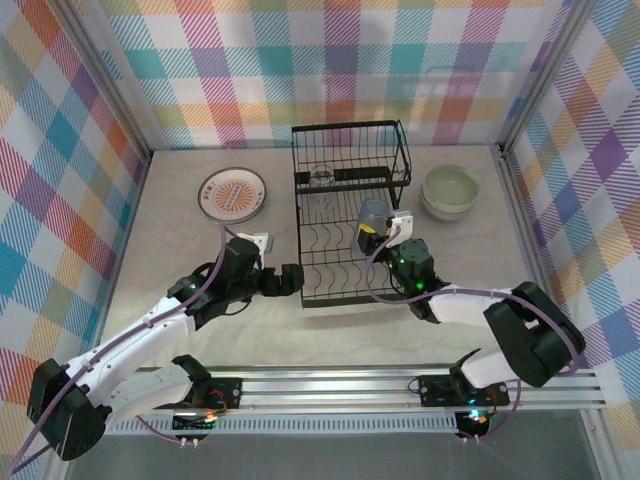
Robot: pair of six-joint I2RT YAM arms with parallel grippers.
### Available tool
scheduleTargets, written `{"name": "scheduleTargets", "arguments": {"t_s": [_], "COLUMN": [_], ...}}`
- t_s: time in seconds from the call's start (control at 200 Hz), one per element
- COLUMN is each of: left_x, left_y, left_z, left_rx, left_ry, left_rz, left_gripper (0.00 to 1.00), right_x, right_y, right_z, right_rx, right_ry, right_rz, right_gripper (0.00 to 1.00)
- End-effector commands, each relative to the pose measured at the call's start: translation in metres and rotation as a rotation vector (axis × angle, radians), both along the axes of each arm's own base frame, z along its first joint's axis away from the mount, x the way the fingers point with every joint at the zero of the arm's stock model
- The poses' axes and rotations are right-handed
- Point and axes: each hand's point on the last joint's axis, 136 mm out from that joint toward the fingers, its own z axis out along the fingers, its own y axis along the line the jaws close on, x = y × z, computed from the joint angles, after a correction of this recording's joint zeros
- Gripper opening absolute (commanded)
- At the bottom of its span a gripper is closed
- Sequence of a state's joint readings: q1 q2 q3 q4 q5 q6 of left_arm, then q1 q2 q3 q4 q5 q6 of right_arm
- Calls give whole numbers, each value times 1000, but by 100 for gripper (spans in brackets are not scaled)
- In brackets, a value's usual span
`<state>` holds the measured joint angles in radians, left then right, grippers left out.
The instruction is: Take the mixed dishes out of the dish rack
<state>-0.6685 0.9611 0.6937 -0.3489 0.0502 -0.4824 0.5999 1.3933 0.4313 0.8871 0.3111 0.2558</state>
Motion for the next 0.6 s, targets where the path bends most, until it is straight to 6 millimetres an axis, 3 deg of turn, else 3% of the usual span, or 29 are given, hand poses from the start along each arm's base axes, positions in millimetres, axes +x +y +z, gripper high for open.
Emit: {"name": "scheduleTargets", "arguments": {"t_s": [0.0, 0.185, 0.41, 0.595], "left_x": [7, 6, 4, -1], "left_y": [-2, -5, -7, -23], "left_z": [14, 28, 33, 42], "left_rx": [-81, -205, -310, -388], "left_ry": [-80, -201, -296, -405], "left_rz": [23, 12, 5, -65], "left_gripper": [100, 100, 100, 100], "right_x": [-1, -10, -28, -37], "right_y": [-4, -15, -50, -59], "right_z": [20, 31, 41, 43], "right_rx": [84, 163, 323, 455], "right_ry": [24, 155, 285, 411], "right_rz": [-38, -87, -198, -196], "right_gripper": [46, 46, 45, 45]}}
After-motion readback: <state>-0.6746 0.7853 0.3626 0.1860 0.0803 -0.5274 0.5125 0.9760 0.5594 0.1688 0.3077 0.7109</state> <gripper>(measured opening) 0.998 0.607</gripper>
